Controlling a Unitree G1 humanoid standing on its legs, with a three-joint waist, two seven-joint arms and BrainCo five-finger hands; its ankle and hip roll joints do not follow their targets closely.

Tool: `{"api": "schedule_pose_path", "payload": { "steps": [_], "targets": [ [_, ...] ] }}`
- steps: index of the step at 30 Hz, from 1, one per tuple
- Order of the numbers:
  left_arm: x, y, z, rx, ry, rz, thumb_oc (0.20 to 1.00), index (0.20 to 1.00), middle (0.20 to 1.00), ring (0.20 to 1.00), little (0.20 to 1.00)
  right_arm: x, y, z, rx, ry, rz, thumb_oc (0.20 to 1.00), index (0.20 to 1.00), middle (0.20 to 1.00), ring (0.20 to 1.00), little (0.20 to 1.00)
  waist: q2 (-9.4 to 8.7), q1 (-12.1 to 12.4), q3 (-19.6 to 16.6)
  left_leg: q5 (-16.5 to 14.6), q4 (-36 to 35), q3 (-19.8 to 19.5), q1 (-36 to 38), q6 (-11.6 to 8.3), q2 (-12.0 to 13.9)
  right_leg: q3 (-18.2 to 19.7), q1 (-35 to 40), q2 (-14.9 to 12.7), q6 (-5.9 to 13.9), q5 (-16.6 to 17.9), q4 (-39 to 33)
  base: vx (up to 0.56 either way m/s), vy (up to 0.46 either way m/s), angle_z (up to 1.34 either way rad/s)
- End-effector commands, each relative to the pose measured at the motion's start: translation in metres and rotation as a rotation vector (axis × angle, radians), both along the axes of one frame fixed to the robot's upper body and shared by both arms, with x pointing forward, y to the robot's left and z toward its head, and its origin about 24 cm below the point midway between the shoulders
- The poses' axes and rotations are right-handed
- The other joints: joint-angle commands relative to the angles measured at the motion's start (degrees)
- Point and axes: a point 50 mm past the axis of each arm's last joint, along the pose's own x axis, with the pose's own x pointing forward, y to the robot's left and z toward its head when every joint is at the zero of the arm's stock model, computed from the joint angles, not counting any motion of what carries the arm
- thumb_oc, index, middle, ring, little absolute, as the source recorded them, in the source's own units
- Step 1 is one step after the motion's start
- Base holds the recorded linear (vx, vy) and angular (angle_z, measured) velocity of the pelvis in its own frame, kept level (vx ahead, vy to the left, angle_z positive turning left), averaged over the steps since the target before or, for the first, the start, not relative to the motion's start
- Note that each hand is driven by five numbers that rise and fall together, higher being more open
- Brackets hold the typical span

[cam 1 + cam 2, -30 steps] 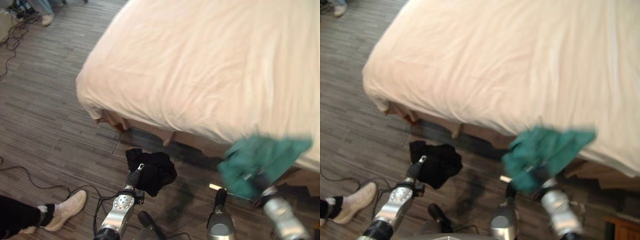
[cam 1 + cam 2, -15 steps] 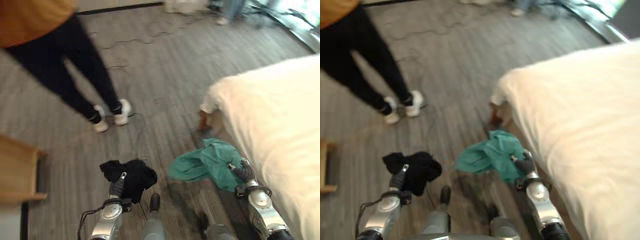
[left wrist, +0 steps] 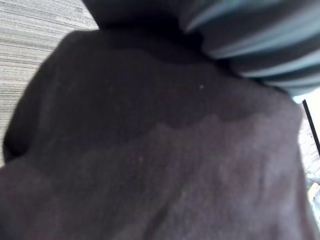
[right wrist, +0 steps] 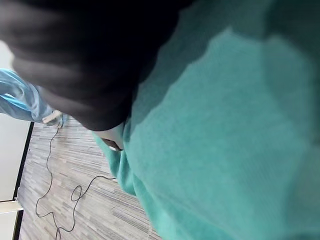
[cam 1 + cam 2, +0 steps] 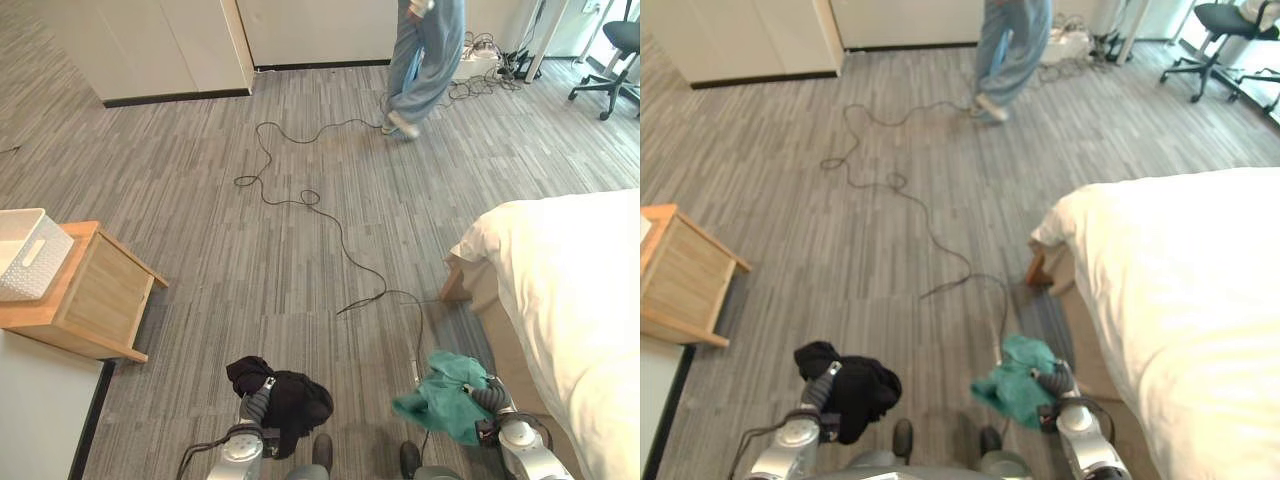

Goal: Tidy up the quilt and then pick up the clothes from the bed and put them into the laundry hamper.

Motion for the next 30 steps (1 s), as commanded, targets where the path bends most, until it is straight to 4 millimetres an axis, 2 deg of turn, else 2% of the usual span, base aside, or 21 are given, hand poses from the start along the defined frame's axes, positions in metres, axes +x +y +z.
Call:
{"api": "schedule_pose_path", "payload": {
  "steps": [1,2,3,4,7,10,14,15,16,18,19,20,21,22,23,24,25,26,28,29,30],
  "targets": [
    [0.052,0.007,0.042,0.105,-0.237,-0.093,0.2,0.2,0.2,0.2,0.2,0.036,-0.017,0.044,-0.107,-0.221,0.068,0.2,0.2,0.2,0.2,0.2,-1.1,3.2,4.7,-4.1,20.5,-0.1,-4.8,-3.93,-2.1,-6.5,1.3,-0.3,-0.01,-6.9,3.6,0.02,-0.187,0.21],
    [0.055,0.008,0.047,0.113,-0.269,-0.095,0.2,0.2,0.2,0.2,0.2,0.04,-0.022,0.05,-0.126,-0.249,0.063,0.2,0.2,0.2,0.2,0.2,-1.52,4.1,6.0,-0.6,26.7,0.5,-8.6,-5.05,-1.8,-7.0,2.5,-0.9,-0.38,-7.0,2.8,0.01,-0.117,0.36],
    [0.055,0.008,0.048,0.114,-0.269,-0.096,0.2,0.2,0.2,0.2,0.2,0.04,-0.022,0.051,-0.125,-0.249,0.063,0.2,0.2,0.2,0.2,0.2,-1.3,3.9,5.9,-1.0,27.7,0.2,-9.4,-5.11,-1.6,-7.2,2.3,-0.6,-0.42,-6.9,2.7,0.17,-0.147,0.39],
    [0.056,0.01,0.053,0.117,-0.303,-0.066,0.2,0.2,0.2,0.2,0.2,0.044,-0.028,0.058,-0.145,-0.276,0.048,0.2,0.2,0.2,0.2,0.2,-1.68,5.3,7.0,0.2,31.5,1.6,-15.2,-4.31,-1.7,-7.6,4.3,-1.1,-0.67,-8.1,1.2,0.31,-0.099,0.39],
    [0.046,0.018,0.053,0.116,-0.3,-0.022,0.2,0.2,0.2,0.2,0.2,0.047,-0.031,0.066,-0.157,-0.31,0.041,0.2,0.2,0.2,0.2,0.2,-1.14,7.4,5.4,-3.2,21.6,6.1,-19.3,-2.41,-0.7,-7.5,6.7,-1.4,0.61,-11.2,-0.1,0.51,0.012,0.05],
    [0.033,0.018,0.046,0.096,-0.27,0.019,0.2,0.2,0.2,0.2,0.2,0.055,-0.029,0.077,-0.161,-0.379,0.018,0.2,0.2,0.2,0.2,0.2,-0.42,10.1,4.2,1.9,5.5,13.6,-23.7,-2.5,2.8,-7.3,11.6,-1.7,2.45,-15.4,-0.1,0.62,0.143,-0.12],
    [0.024,0.027,0.045,0.102,-0.255,0.042,0.2,0.2,0.2,0.2,0.2,0.058,-0.023,0.081,-0.163,-0.402,0.028,0.2,0.2,0.2,0.2,0.2,-1.97,11.8,2.4,4.2,4.5,17.3,-23.9,-1.67,3.8,-6.1,15.9,-2.6,3.66,-16.8,-0.1,0.62,0.12,-0.22],
    [0.022,0.028,0.046,0.108,-0.252,0.033,0.2,0.2,0.2,0.2,0.2,0.055,-0.021,0.078,-0.164,-0.394,0.033,0.2,0.2,0.2,0.2,0.2,-3.08,12.1,1.9,6.2,5.9,16.7,-23.9,-0.99,3.1,-5.6,16.4,-3.5,4.14,-15.3,2.7,0.72,0.136,-0.54],
    [0.022,0.029,0.046,0.109,-0.249,0.028,0.2,0.2,0.2,0.2,0.2,0.053,-0.021,0.075,-0.167,-0.382,0.035,0.2,0.2,0.2,0.2,0.2,-4.69,12.4,1.6,6.0,7.1,16.3,-23.7,-0.09,1.6,-5.4,15.7,-4.6,5.19,-12.8,6.9,0.61,0.149,-0.71],
    [0.025,0.029,0.047,0.116,-0.243,0.0,0.2,0.2,0.2,0.2,0.2,0.051,-0.021,0.072,-0.17,-0.361,0.042,0.2,0.2,0.2,0.2,0.2,-6.36,12.7,1.8,3.6,7.9,17.1,-21.3,1.87,0.0,-4.0,11.3,-6.2,9.17,-2.6,19.2,0.54,0.198,-0.52],
    [0.024,0.029,0.046,0.122,-0.234,-0.007,0.2,0.2,0.2,0.2,0.2,0.051,-0.018,0.071,-0.166,-0.36,0.049,0.2,0.2,0.2,0.2,0.2,-6.4,11.4,2.7,2.1,7.4,16.9,-18.5,2.93,-0.8,-3.5,8.2,-6.7,10.13,4.4,27.5,0.39,0.171,-0.05],
    [0.024,0.029,0.046,0.122,-0.234,-0.007,0.2,0.2,0.2,0.2,0.2,0.051,-0.018,0.071,-0.166,-0.361,0.049,0.2,0.2,0.2,0.2,0.2,-6.11,11.8,2.5,2.2,7.5,17.1,-18.7,2.91,-0.4,-3.1,7.9,-6.3,10.1,4.8,27.4,0.72,0.259,0.35],
    [0.03,0.03,0.049,0.121,-0.242,0.003,0.2,0.2,0.2,0.2,0.2,0.052,-0.015,0.073,-0.145,-0.367,0.06,0.2,0.2,0.2,0.2,0.2,-3.43,8.1,4.0,-0.2,3.3,14.2,-9.7,3.98,0.1,-2.5,-1.8,-4.7,8.62,5.8,39.3,0.74,0.216,0.35],
    [0.033,0.029,0.05,0.119,-0.251,0.001,0.2,0.2,0.2,0.2,0.2,0.048,-0.017,0.071,-0.139,-0.356,0.056,0.2,0.2,0.2,0.2,0.2,-2.37,6.5,4.5,-1.2,1.7,13.0,-6.2,3.95,0.0,-3.3,-5.3,-4.0,7.6,2.5,40.8,0.75,0.212,0.52],
    [0.033,0.029,0.05,0.119,-0.251,0.001,0.2,0.2,0.2,0.2,0.2,0.049,-0.017,0.071,-0.139,-0.356,0.056,0.2,0.2,0.2,0.2,0.2,-2.33,6.5,4.5,-1.2,1.7,13.0,-6.2,3.95,0.0,-3.4,-5.3,-3.9,7.59,2.5,40.7,0.91,0.043,0.93],
    [0.044,0.023,0.058,0.118,-0.29,-0.035,0.2,0.2,0.2,0.2,0.2,0.041,-0.02,0.066,-0.141,-0.327,0.053,0.2,0.2,0.2,0.2,0.2,-1.5,2.7,5.2,-4.9,0.2,8.6,0.6,3.17,-0.5,-5.5,-13.6,-1.2,5.42,-4.1,36.7,1.16,-0.1,1.03],
    [0.054,0.018,0.062,0.112,-0.317,-0.052,0.2,0.2,0.2,0.2,0.2,0.034,-0.026,0.064,-0.142,-0.307,0.037,0.2,0.2,0.2,0.2,0.2,-1.84,-1.0,5.6,-8.3,-0.1,4.8,5.1,1.8,-1.2,-5.4,-17.3,0.5,4.8,-5.3,25.2,1.16,-0.101,1.05],
    [0.054,0.018,0.062,0.111,-0.318,-0.052,0.2,0.2,0.2,0.2,0.2,0.034,-0.026,0.064,-0.143,-0.308,0.037,0.2,0.2,0.2,0.2,0.2,-1.66,-1.2,5.6,-8.1,-0.1,4.5,5.1,1.75,-1.0,-5.7,-17.0,0.7,4.75,-4.9,24.5,0.84,-0.189,0.64],
    [0.064,0.016,0.067,0.131,-0.342,-0.063,0.2,0.2,0.2,0.2,0.2,0.034,-0.03,0.066,-0.145,-0.316,0.015,0.2,0.2,0.2,0.2,0.2,-2.19,-4.1,5.3,-11.8,-0.1,2.5,9.0,-0.55,-0.3,-6.0,-21.5,-2.8,5.99,-1.7,9.3,0.62,-0.159,1.39],
    [0.064,0.016,0.067,0.131,-0.341,-0.063,0.2,0.2,0.2,0.2,0.2,0.033,-0.03,0.066,-0.146,-0.315,0.014,0.2,0.2,0.2,0.2,0.2,-1.68,-4.3,5.3,-12.2,-0.1,2.3,9.2,-0.6,0.2,-6.5,-20.6,-2.3,6.1,-1.4,8.0,0.86,-0.206,1.54],
    [0.07,0.015,0.069,0.177,-0.35,-0.075,0.2,0.2,0.2,0.2,0.2,0.037,-0.027,0.068,-0.154,-0.321,0.037,0.2,0.2,0.2,0.2,0.2,-0.77,-6.3,5.2,-15.7,-0.1,1.6,14.3,-2.26,2.6,-7.2,-25.4,-5.2,8.4,2.1,3.4,0.87,-0.217,0.98]
  ]
}}
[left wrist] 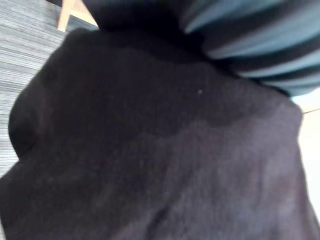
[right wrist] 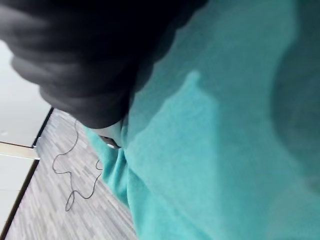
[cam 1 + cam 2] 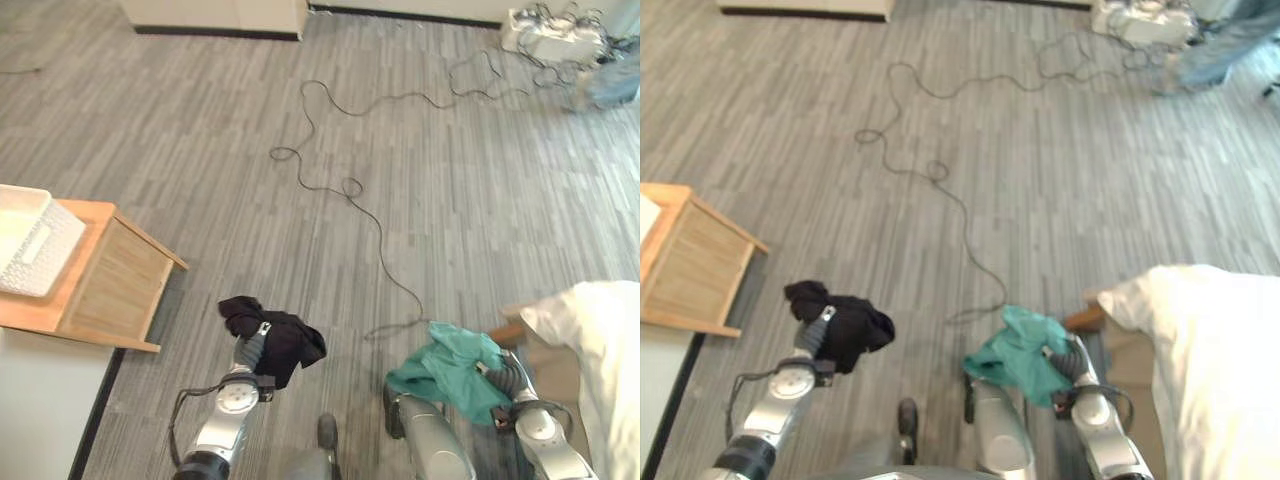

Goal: Tidy up the quilt and then pick up the clothes from the bed and put them into the laundry hamper.

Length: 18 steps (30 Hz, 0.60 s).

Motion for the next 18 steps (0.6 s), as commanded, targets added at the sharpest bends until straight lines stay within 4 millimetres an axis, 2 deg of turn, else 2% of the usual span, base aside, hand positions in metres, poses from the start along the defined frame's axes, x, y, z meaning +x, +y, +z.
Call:
{"api": "schedule_pose_path", "payload": {
  "steps": [1,2,3,4,5,6,7,8,9,10,11,12,13,14,15,16,17,18],
  "targets": [
    [0.006,0.007,0.012,0.105,-0.078,-0.035,0.2,0.2,0.2,0.2,0.2,0.027,-0.01,0.027,-0.042,-0.136,0.008,0.2,0.2,0.2,0.2,0.2,0.78,-1.1,-1.3,-4.9,-1.6,-0.5,13.3,-8.57,5.8,-2.5,4.7,-3.1,4.25,12.2,-13.4,1.1,-0.296,0.61],
    [-0.001,0.007,0.007,0.092,-0.06,-0.018,0.2,0.2,0.2,0.2,0.2,0.027,-0.008,0.025,-0.052,-0.126,0.025,0.2,0.2,0.2,0.2,0.2,0.9,-1.1,-1.0,-2.8,2.5,-0.8,14.0,-9.07,6.6,-3.1,6.4,-3.0,3.28,13.8,-11.3,0.78,-0.269,0.26],
    [-0.004,0.004,0.004,0.068,-0.049,-0.011,0.2,0.2,0.2,0.2,0.2,0.027,-0.007,0.026,-0.058,-0.12,0.045,0.2,0.2,0.2,0.2,0.2,1.34,-0.5,-0.8,0.5,10.2,-0.5,13.0,-9.39,7.6,-3.4,8.1,-2.5,1.84,14.0,-9.3,0.76,-0.323,0.25],
    [-0.008,0.007,0.001,0.041,-0.037,0.018,0.2,0.2,0.2,0.2,0.2,0.03,-0.008,0.028,-0.069,-0.125,0.06,0.2,0.2,0.2,0.2,0.2,1.11,-0.1,-0.9,4.8,20.2,0.0,10.6,-9.37,8.1,-3.7,10.1,-2.1,0.21,13.8,-8.3,0.72,-0.417,0.23],
    [-0.013,0.008,-0.003,0.003,-0.022,0.04,0.2,0.2,0.2,0.2,0.2,0.033,-0.011,0.031,-0.087,-0.127,0.073,0.2,0.2,0.2,0.2,0.2,0.26,1.4,-0.3,8.4,30.7,-0.4,6.2,-8.54,8.2,-4.0,13.2,-1.4,-2.12,12.6,-7.9,0.45,-0.301,0.42],
    [-0.013,0.008,-0.003,0.003,-0.023,0.041,0.2,0.2,0.2,0.2,0.2,0.033,-0.01,0.031,-0.086,-0.127,0.073,0.2,0.2,0.2,0.2,0.2,0.03,1.2,-0.4,8.5,30.9,-0.7,5.8,-8.53,8.0,-4.1,13.1,-1.7,-2.15,12.7,-8.0,0.62,-0.46,0.21],
    [-0.02,0.009,-0.006,-0.032,-0.007,0.061,0.2,0.2,0.2,0.2,0.2,0.038,-0.016,0.04,-0.106,-0.157,0.067,0.2,0.2,0.2,0.2,0.2,-2.51,5.3,1.6,8.5,47.9,-1.6,-4.7,-7.01,5.4,-3.3,19.9,-1.1,-4.74,9.9,-9.3,0.63,-0.371,-0.19],
    [-0.021,0.008,-0.006,-0.036,-0.007,0.063,0.2,0.2,0.2,0.2,0.2,0.043,-0.015,0.044,-0.11,-0.171,0.075,0.2,0.2,0.2,0.2,0.2,-3.09,7.5,2.0,6.1,49.6,-1.5,-9.6,-6.38,3.5,-2.8,23.3,-0.7,-4.96,8.2,-10.7,0.88,-0.387,-0.38],
    [-0.023,0.008,-0.008,-0.037,0.002,0.061,0.2,0.2,0.2,0.2,0.2,0.045,-0.014,0.044,-0.106,-0.169,0.087,0.2,0.2,0.2,0.2,0.2,-3.01,9.1,2.0,5.2,48.3,-0.7,-12.3,-6.4,2.8,-2.4,26.1,-0.3,-4.85,7.0,-11.8,0.71,-0.115,-0.7],
    [-0.027,0.007,-0.01,-0.043,0.012,0.066,0.2,0.2,0.2,0.2,0.2,0.048,-0.011,0.045,-0.096,-0.172,0.103,0.2,0.2,0.2,0.2,0.2,-3.17,11.2,1.5,4.8,43.4,0.9,-15.2,-6.38,2.0,-2.0,28.9,-0.2,-4.63,5.3,-13.1,0.78,-0.028,-0.71],
    [-0.031,0.005,-0.013,-0.05,0.027,0.07,0.2,0.2,0.2,0.2,0.2,0.048,-0.008,0.041,-0.062,-0.16,0.107,0.2,0.2,0.2,0.2,0.2,-2.89,12.9,0.9,3.8,37.1,3.0,-17.3,-5.87,1.8,-2.3,31.2,0.2,-4.21,3.6,-13.4,0.75,0.029,-0.59],
    [-0.034,0.003,-0.014,-0.059,0.032,0.068,0.2,0.2,0.2,0.2,0.2,0.046,-0.006,0.038,-0.012,-0.153,0.093,0.2,0.2,0.2,0.2,0.2,-2.7,14.1,-0.2,4.5,30.0,4.7,-18.2,-5.5,1.9,-2.5,32.5,0.5,-3.85,2.5,-13.5,0.8,0.065,-0.27],
    [-0.039,0.001,-0.017,-0.061,0.053,0.056,0.2,0.2,0.2,0.2,0.2,0.042,-0.007,0.032,0.045,-0.142,0.063,0.2,0.2,0.2,0.2,0.2,-2.7,15.6,-1.1,5.5,20.8,8.2,-17.8,-5.12,2.2,-3.2,35.0,1.0,-3.34,0.4,-13.7,0.79,0.041,-0.23],
    [-0.042,0.0,-0.019,-0.068,0.066,0.046,0.2,0.2,0.2,0.2,0.2,0.038,-0.009,0.026,0.067,-0.13,0.032,0.2,0.2,0.2,0.2,0.2,-2.0,16.7,-2.0,7.5,13.5,13.6,-17.7,-5.47,3.1,-4.5,37.8,2.4,-3.22,-1.9,-13.2,0.79,-0.029,-0.32],
    [-0.043,-0.002,-0.02,-0.073,0.072,0.042,0.2,0.2,0.2,0.2,0.2,0.038,-0.01,0.024,0.067,-0.122,0.011,0.2,0.2,0.2,0.2,0.2,-2.02,17.8,-2.7,8.5,10.0,18.5,-17.9,-5.11,3.6,-5.5,39.3,3.1,-3.18,-2.6,-13.0,0.69,-0.099,-0.04],
    [-0.043,-0.003,-0.021,-0.067,0.081,0.031,0.2,0.2,0.2,0.2,0.2,0.037,-0.011,0.022,0.063,-0.121,-0.01,0.2,0.2,0.2,0.2,0.2,-2.73,17.8,-3.0,7.4,10.0,23.9,-17.8,-4.33,4.1,-7.8,40.2,3.3,-2.45,-3.2,-11.1,0.61,-0.108,0.23],
    [-0.041,-0.003,-0.02,-0.065,0.075,0.028,0.2,0.2,0.2,0.2,0.2,0.036,-0.011,0.021,0.083,-0.115,-0.021,0.2,0.2,0.2,0.2,0.2,-3.42,17.2,-3.9,6.4,9.1,28.3,-15.5,-2.74,4.4,-9.8,40.0,3.1,-1.21,-1.7,-7.2,0.61,-0.03,1.08],
    [-0.042,-0.001,-0.021,-0.061,0.084,0.034,0.2,0.2,0.2,0.2,0.2,0.033,-0.007,0.016,0.098,-0.099,-0.02,0.2,0.2,0.2,0.2,0.2,-4.28,17.4,-4.3,4.5,9.2,28.5,-13.8,-0.07,2.0,-11.9,38.5,1.7,1.22,1.6,-0.4,0.64,0.039,1.16]
  ]
}}
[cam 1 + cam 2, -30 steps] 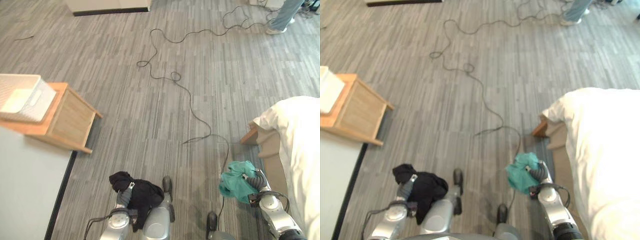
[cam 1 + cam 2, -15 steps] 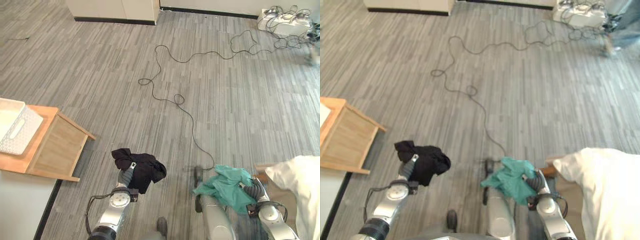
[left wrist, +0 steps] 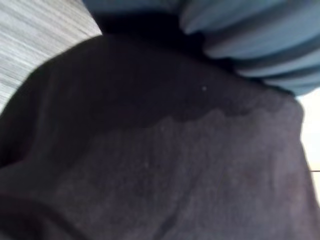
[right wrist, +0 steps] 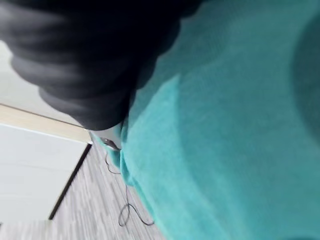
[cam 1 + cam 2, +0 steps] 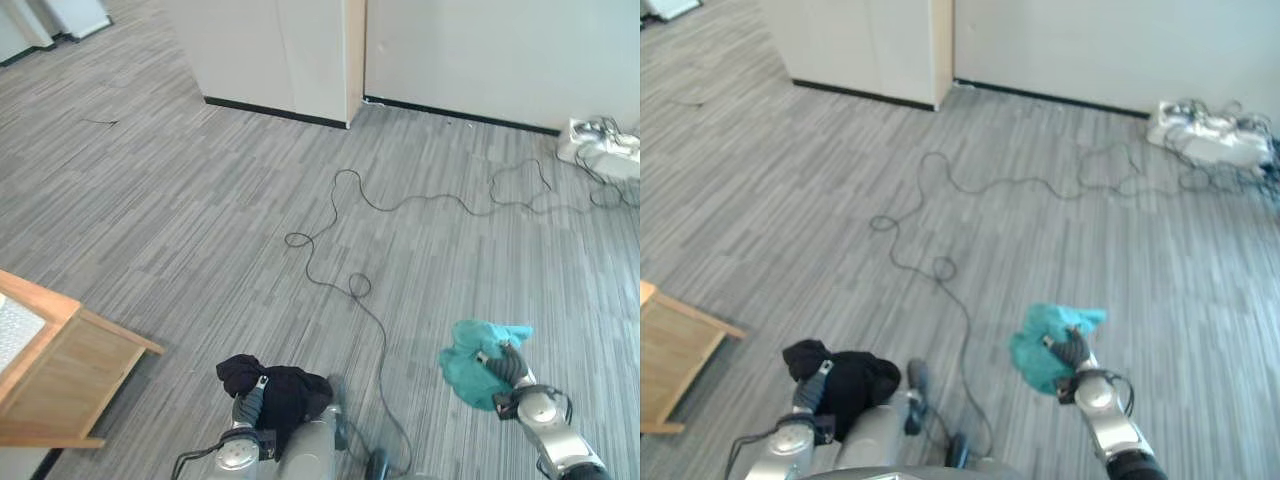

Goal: Tidy up the quilt and then pick up the clothes from the bed and put them into the laundry hamper.

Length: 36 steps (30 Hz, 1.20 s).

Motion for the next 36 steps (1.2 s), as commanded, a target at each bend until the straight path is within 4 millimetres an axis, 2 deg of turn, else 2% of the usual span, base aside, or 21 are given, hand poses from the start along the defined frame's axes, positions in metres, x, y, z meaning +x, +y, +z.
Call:
{"api": "schedule_pose_path", "payload": {
  "steps": [1,2,3,4,6,9,11,12,15,16,17,18,20,22,23,24,28,29,32,33,36],
  "targets": [
    [0.024,0.006,0.023,0.035,-0.135,-0.04,0.2,0.2,0.2,0.2,0.2,0.045,-0.014,0.037,-0.001,-0.211,-0.038,0.2,0.2,0.2,0.2,0.2,-1.24,4.5,-0.1,2.1,-4.6,-9.7,7.2,0.96,-1.2,5.0,-3.5,-9.7,7.3,14.8,22.9,0.64,0.03,1.21],
    [0.022,0.006,0.021,0.04,-0.119,-0.038,0.2,0.2,0.2,0.2,0.2,0.042,-0.016,0.036,-0.006,-0.202,-0.047,0.2,0.2,0.2,0.2,0.2,-0.28,3.8,0.1,1.5,-5.5,-11.2,9.4,1.36,-0.9,3.7,-7.0,-11.2,7.3,18.8,32.1,0.42,-0.014,0.46],
    [0.022,0.006,0.021,0.04,-0.119,-0.038,0.2,0.2,0.2,0.2,0.2,0.042,-0.016,0.036,-0.007,-0.201,-0.047,0.2,0.2,0.2,0.2,0.2,-0.5,3.5,0.0,1.5,-5.5,-11.3,9.2,1.5,-1.2,3.5,-7.5,-11.7,7.3,18.4,32.9,0.63,-0.095,1.06],
    [0.019,0.014,0.021,0.067,-0.109,-0.006,0.2,0.2,0.2,0.2,0.2,0.041,-0.017,0.037,-0.003,-0.206,-0.06,0.2,0.2,0.2,0.2,0.2,2.04,1.2,0.7,1.7,-9.3,-17.0,14.0,1.52,0.2,4.9,-16.2,-13.8,6.94,17.8,42.4,0.62,-0.177,1.77],
    [0.021,0.022,0.024,0.097,-0.122,-0.001,0.2,0.2,0.2,0.2,0.2,0.04,-0.021,0.039,-0.003,-0.216,-0.072,0.2,0.2,0.2,0.2,0.2,2.04,-0.2,1.3,1.4,-11.7,-21.7,17.6,-0.53,0.9,3.9,-20.1,-17.5,5.75,15.2,37.8,0.71,-0.37,3.03],
    [0.022,0.026,0.028,0.115,-0.145,0.004,0.2,0.2,0.2,0.2,0.2,0.041,-0.023,0.042,-0.006,-0.224,-0.065,0.2,0.2,0.2,0.2,0.2,1.14,-2.2,1.7,0.4,-13.2,-28.7,20.8,-4.8,2.3,6.3,-21.4,-20.2,4.67,13.6,22.3,0.57,-0.521,2.31],
    [0.021,0.031,0.029,0.143,-0.151,0.019,0.2,0.2,0.2,0.2,0.2,0.044,-0.024,0.046,-0.022,-0.242,-0.06,0.2,0.2,0.2,0.2,0.2,0.88,-3.1,1.7,-1.9,-14.2,-34.3,23.7,-8.29,5.1,10.9,-23.2,-22.5,5.63,15.4,6.4,0.76,-0.805,1.85],
    [0.022,0.035,0.03,0.17,-0.153,0.029,0.2,0.2,0.2,0.2,0.2,0.045,-0.024,0.047,-0.034,-0.242,-0.053,0.2,0.2,0.2,0.2,0.2,1.28,-4.6,2.0,-3.7,-14.8,-39.1,26.1,-10.56,8.6,18.9,-26.0,-24.1,7.3,18.2,0.0,0.66,-0.633,1.38],
    [0.019,0.037,0.028,0.175,-0.146,0.04,0.2,0.2,0.2,0.2,0.2,0.047,-0.019,0.047,-0.037,-0.237,-0.015,0.2,0.2,0.2,0.2,0.2,1.32,-5.0,2.3,-5.2,-14.9,-41.0,28.7,-12.51,12.1,21.8,-26.9,-22.7,7.3,18.0,1.4,0.49,-0.574,1.48],
    [0.016,0.037,0.026,0.171,-0.136,0.052,0.2,0.2,0.2,0.2,0.2,0.047,-0.016,0.046,-0.034,-0.231,0.004,0.2,0.2,0.2,0.2,0.2,1.15,-5.4,2.2,-4.0,-14.6,-41.9,29.4,-13.13,13.8,23.0,-28.2,-21.7,7.3,19.5,4.3,0.57,-0.719,1.18],
    [0.015,0.035,0.023,0.132,-0.132,0.086,0.2,0.2,0.2,0.2,0.2,0.05,-0.013,0.051,-0.05,-0.245,0.056,0.2,0.2,0.2,0.2,0.2,1.53,-6.0,1.5,-0.5,-11.9,-42.3,27.7,-13.43,16.6,22.0,-28.0,-19.8,7.3,17.7,6.6,0.43,-0.551,1.13],
    [0.014,0.035,0.022,0.131,-0.131,0.086,0.2,0.2,0.2,0.2,0.2,0.05,-0.013,0.051,-0.051,-0.244,0.057,0.2,0.2,0.2,0.2,0.2,1.71,-6.2,1.4,-0.6,-11.8,-42.6,27.5,-13.5,16.8,21.6,-27.9,-19.7,7.3,17.6,6.6,0.35,-0.462,0.87],
    [0.013,0.024,0.019,0.079,-0.131,0.086,0.2,0.2,0.2,0.2,0.2,0.048,-0.014,0.056,-0.054,-0.266,0.084,0.2,0.2,0.2,0.2,0.2,1.72,-7.1,1.5,4.5,-3.5,-35.1,22.9,-11.99,18.9,17.9,-25.0,-19.8,7.06,15.9,4.5,0.24,-0.39,0.61],
    [0.012,0.019,0.02,0.049,-0.141,0.064,0.2,0.2,0.2,0.2,0.2,0.049,-0.011,0.057,-0.059,-0.259,0.121,0.2,0.2,0.2,0.2,0.2,0.99,-6.2,2.1,-0.4,4.6,-37.7,20.3,-9.7,9.9,16.6,-22.2,-16.8,4.83,15.2,2.0,0.29,-0.525,0.55],
    [0.012,0.017,0.021,0.041,-0.142,0.048,0.2,0.2,0.2,0.2,0.2,0.053,-0.008,0.058,-0.08,-0.253,0.157,0.2,0.2,0.2,0.2,0.2,0.31,-4.8,2.2,-4.1,9.0,-41.9,17.3,-8.74,2.3,16.4,-20.7,-15.5,3.84,15.0,1.0,0.34,-0.478,-0.25],
    [0.01,0.016,0.021,0.034,-0.145,0.047,0.2,0.2,0.2,0.2,0.2,0.055,-0.005,0.06,-0.084,-0.259,0.183,0.2,0.2,0.2,0.2,0.2,0.31,-3.9,2.5,-5.7,10.7,-42.9,16.5,-7.94,-0.9,16.4,-19.1,-14.2,3.28,14.7,0.4,0.34,-0.411,-0.83],
    [0.002,0.015,0.019,0.009,-0.139,0.064,0.2,0.2,0.2,0.2,0.2,0.066,0.007,0.067,-0.09,-0.288,0.255,0.2,0.2,0.2,0.2,0.2,-0.36,0.4,3.6,-5.8,12.2,-38.5,7.7,-5.92,-4.8,16.6,-14.5,-12.5,1.61,11.8,-1.7,0.37,-0.175,-0.28],
    [-0.003,0.016,0.017,0.003,-0.125,0.076,0.2,0.2,0.2,0.2,0.2,0.067,0.01,0.068,-0.085,-0.292,0.269,0.2,0.2,0.2,0.2,0.2,-0.23,1.5,3.4,-6.4,9.4,-39.0,8.5,-5.63,-5.0,16.8,-13.5,-11.6,1.34,10.8,-1.4,0.45,-0.081,-0.14],
    [-0.01,0.014,0.011,-0.002,-0.089,0.08,0.2,0.2,0.2,0.2,0.2,0.066,0.012,0.066,-0.08,-0.286,0.276,0.2,0.2,0.2,0.2,0.2,-0.48,3.0,3.1,-2.7,2.5,-36.9,4.8,-5.84,-4.2,15.5,-10.0,-10.9,0.9,7.8,-1.5,0.48,-0.024,-0.1],
    [-0.015,0.012,0.006,0.0,-0.055,0.063,0.2,0.2,0.2,0.2,0.2,0.063,0.012,0.067,-0.077,-0.296,0.278,0.2,0.2,0.2,0.2,0.2,-0.29,4.3,3.0,3.2,-4.0,-28.4,0.0,-6.93,1.8,13.4,-5.8,-10.2,1.05,4.0,-1.3,0.56,0.042,0.48],
    [-0.014,0.013,0.006,0.023,-0.041,0.032,0.2,0.2,0.2,0.2,0.2,0.057,0.01,0.062,-0.085,-0.286,0.256,0.2,0.2,0.2,0.2,0.2,-0.65,5.9,2.4,7.1,-8.6,-21.9,-0.9,-7.06,6.2,10.1,-1.5,-9.9,2.01,1.4,3.3,0.69,0.077,0.5]
  ]
}}
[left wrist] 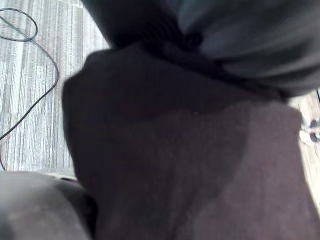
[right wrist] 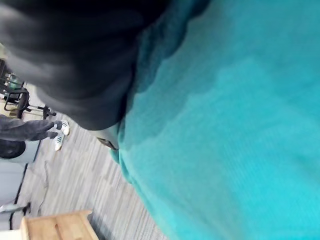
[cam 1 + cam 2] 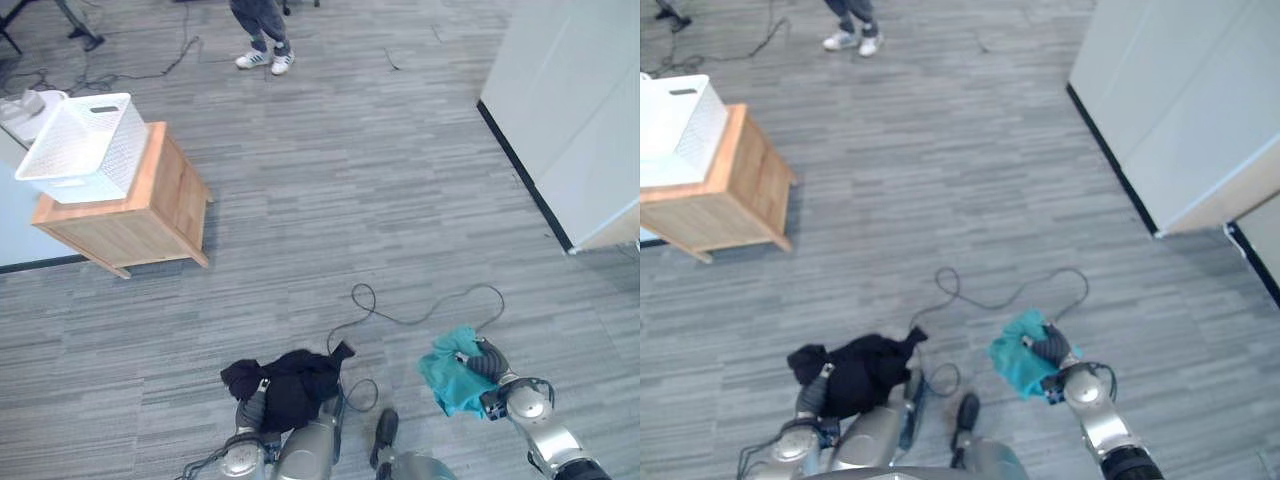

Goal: Tidy up the quilt and then pick up the clothes from the bed and put them into the laundry hamper.

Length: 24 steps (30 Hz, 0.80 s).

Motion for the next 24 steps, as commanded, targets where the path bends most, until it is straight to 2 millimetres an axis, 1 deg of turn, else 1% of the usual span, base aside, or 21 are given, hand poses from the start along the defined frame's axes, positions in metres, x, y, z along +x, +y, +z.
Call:
{"api": "schedule_pose_path", "payload": {
  "steps": [1,2,3,4,5,6,7,8,9,10,12,13,14,15,16,18,20,21,22,23,24],
  "targets": [
    [-0.003,0.024,0.014,0.119,-0.032,-0.084,0.2,0.2,0.2,0.2,0.2,0.013,-0.003,0.029,-0.028,-0.179,0.018,0.2,0.2,0.2,0.2,0.2,-5.34,4.9,-1.6,7.5,-2.8,2.8,1.1,1.47,-1.0,3.8,11.3,-9.5,12.73,-7.4,9.3,0.65,0.112,0.47],
    [0.001,0.026,0.016,0.139,-0.04,-0.098,0.2,0.2,0.2,0.2,0.2,0.011,0.0,0.028,-0.029,-0.179,0.022,0.2,0.2,0.2,0.2,0.2,-6.19,4.8,-1.4,6.9,-1.5,2.9,1.6,2.81,-2.4,4.0,10.1,-10.4,14.06,-3.9,15.5,0.63,0.11,0.41],
    [0.006,0.027,0.019,0.157,-0.055,-0.115,0.2,0.2,0.2,0.2,0.2,0.009,0.0,0.026,-0.039,-0.168,0.021,0.2,0.2,0.2,0.2,0.2,-6.88,3.8,-1.5,5.8,-1.1,3.1,3.0,3.99,-3.9,3.9,8.9,-12.1,15.92,0.7,21.7,0.4,0.059,0.61],
    [0.006,0.027,0.019,0.157,-0.055,-0.115,0.2,0.2,0.2,0.2,0.2,0.009,0.0,0.026,-0.039,-0.168,0.021,0.2,0.2,0.2,0.2,0.2,-6.86,3.8,-1.5,5.8,-1.1,3.2,3.0,3.99,-3.8,3.9,8.8,-12.0,15.91,0.8,21.6,0.64,0.093,1.06],
    [0.012,0.03,0.025,0.203,-0.076,-0.144,0.2,0.2,0.2,0.2,0.2,0.01,0.003,0.028,-0.037,-0.182,0.015,0.2,0.2,0.2,0.2,0.2,-6.37,1.6,-1.5,3.6,-2.5,3.3,8.3,5.42,-4.6,3.3,5.6,-14.9,16.83,8.7,32.4,0.7,0.103,1.01],
    [0.018,0.033,0.029,0.229,-0.096,-0.15,0.2,0.2,0.2,0.2,0.2,0.01,0.002,0.03,-0.043,-0.193,0.008,0.2,0.2,0.2,0.2,0.2,-5.31,0.0,-1.4,2.7,-4.6,2.4,12.1,5.73,-4.4,3.9,1.9,-15.6,16.43,9.4,37.4,0.7,0.103,1.1],
    [0.018,0.032,0.029,0.229,-0.096,-0.15,0.2,0.2,0.2,0.2,0.2,0.01,0.002,0.03,-0.043,-0.193,0.008,0.2,0.2,0.2,0.2,0.2,-5.28,0.1,-1.5,2.7,-4.7,2.4,12.1,5.73,-4.3,3.9,1.9,-15.6,16.43,9.4,37.4,0.81,0.016,0.9],
    [0.032,0.032,0.037,0.262,-0.145,-0.162,0.2,0.2,0.2,0.2,0.2,0.01,0.001,0.032,-0.046,-0.207,-0.003,0.2,0.2,0.2,0.2,0.2,-4.06,-3.3,-1.0,1.4,-7.4,-1.4,17.7,5.03,-4.3,4.9,-5.3,-14.8,14.7,5.2,36.7,0.54,-0.027,0.84],
    [0.032,0.032,0.037,0.261,-0.146,-0.161,0.2,0.2,0.2,0.2,0.2,0.01,0.001,0.032,-0.047,-0.207,-0.003,0.2,0.2,0.2,0.2,0.2,-3.93,-3.5,-1.0,1.6,-7.5,-1.6,17.6,4.96,-4.2,4.7,-5.2,-14.6,14.57,5.3,36.5,0.93,-0.146,0.72],
    [0.042,0.031,0.043,0.288,-0.179,-0.18,0.2,0.2,0.2,0.2,0.2,0.009,-0.002,0.031,-0.037,-0.204,-0.022,0.2,0.2,0.2,0.2,0.2,-3.61,-6.3,-0.5,0.4,-8.4,-4.5,21.3,3.4,-4.0,4.5,-9.0,-14.4,13.95,3.8,30.0,0.6,-0.229,0.68],
    [0.048,0.03,0.048,0.314,-0.205,-0.201,0.2,0.2,0.2,0.2,0.2,0.007,-0.008,0.03,-0.033,-0.202,-0.056,0.2,0.2,0.2,0.2,0.2,-3.9,-8.3,-0.9,-1.9,-9.5,-7.3,25.1,0.95,-3.5,4.0,-11.9,-15.7,13.69,3.5,15.5,0.82,-0.333,1.39],
    [0.051,0.032,0.052,0.335,-0.221,-0.201,0.2,0.2,0.2,0.2,0.2,0.007,-0.01,0.031,-0.035,-0.205,-0.07,0.2,0.2,0.2,0.2,0.2,-4.26,-9.1,-0.9,-2.8,-10.0,-8.6,27.0,-0.18,-3.2,4.4,-14.8,-16.9,14.28,4.6,9.2,0.85,-0.34,1.51],
    [0.055,0.034,0.054,0.355,-0.227,-0.202,0.2,0.2,0.2,0.2,0.2,0.006,-0.012,0.029,-0.037,-0.199,-0.087,0.2,0.2,0.2,0.2,0.2,-3.21,-10.6,-0.9,-4.3,-10.5,-9.6,29.3,-1.69,-1.1,4.3,-15.5,-16.7,15.31,6.7,1.7,0.78,-0.326,0.9],
    [0.058,0.035,0.053,0.376,-0.222,-0.201,0.2,0.2,0.2,0.2,0.2,0.005,-0.013,0.028,-0.037,-0.192,-0.098,0.2,0.2,0.2,0.2,0.2,-3.13,-11.5,-0.8,-5.5,-10.5,-10.9,30.8,-2.62,-0.2,5.9,-17.7,-17.9,16.47,8.3,-0.9,0.76,-0.334,0.98],
    [0.057,0.036,0.053,0.385,-0.219,-0.2,0.2,0.2,0.2,0.2,0.2,0.005,-0.015,0.028,-0.049,-0.194,-0.102,0.2,0.2,0.2,0.2,0.2,-2.22,-12.1,-0.7,-6.3,-10.5,-11.3,32.7,-3.42,1.6,6.9,-19.6,-18.2,16.86,9.3,-0.7,0.7,-0.357,0.77],
    [0.052,0.034,0.049,0.366,-0.211,-0.194,0.2,0.2,0.2,0.2,0.2,0.003,-0.014,0.029,-0.044,-0.195,-0.083,0.2,0.2,0.2,0.2,0.2,-2.26,-13.0,-1.4,-8.2,-8.2,-13.5,35.3,-4.36,2.2,9.4,-18.7,-18.0,16.86,9.9,0.4,0.73,-0.313,0.99],
    [0.048,0.033,0.047,0.349,-0.205,-0.189,0.2,0.2,0.2,0.2,0.2,0.003,-0.014,0.031,-0.05,-0.2,-0.068,0.2,0.2,0.2,0.2,0.2,-2.35,-13.2,-1.9,-8.3,-5.1,-14.3,35.8,-4.84,2.2,9.1,-17.8,-17.8,16.73,10.4,1.8,0.53,-0.235,0.78],
    [0.04,0.031,0.042,0.316,-0.184,-0.175,0.2,0.2,0.2,0.2,0.2,0.006,-0.014,0.032,-0.049,-0.202,-0.059,0.2,0.2,0.2,0.2,0.2,-1.87,-13.6,-2.1,-0.8,6.0,-15.2,32.9,-5.18,3.2,11.3,-16.1,-15.7,15.2,10.5,4.3,0.54,-0.404,0.73],
    [0.038,0.03,0.041,0.298,-0.18,-0.161,0.2,0.2,0.2,0.2,0.2,0.008,-0.013,0.035,-0.059,-0.208,-0.037,0.2,0.2,0.2,0.2,0.2,-2.46,-13.2,-1.9,3.9,16.1,-15.4,28.8,-4.95,3.5,10.7,-13.6,-14.7,13.42,9.7,3.4,0.72,-0.633,0.66],
    [0.035,0.03,0.04,0.275,-0.175,-0.146,0.2,0.2,0.2,0.2,0.2,0.01,-0.013,0.038,-0.048,-0.229,-0.037,0.2,0.2,0.2,0.2,0.2,-3.29,-11.6,-0.7,8.1,26.1,-15.2,23.5,-4.24,3.6,10.6,-9.8,-13.3,11.14,8.6,2.7,0.46,-0.573,0.49],
    [0.034,0.03,0.039,0.268,-0.171,-0.132,0.2,0.2,0.2,0.2,0.2,0.012,-0.012,0.04,-0.041,-0.238,-0.045,0.2,0.2,0.2,0.2,0.2,-4.81,-11.0,0.0,8.4,33.8,-13.6,18.4,-3.27,3.8,10.1,-7.5,-13.3,9.85,8.0,1.5,0.5,-0.575,0.06]
  ]
}}
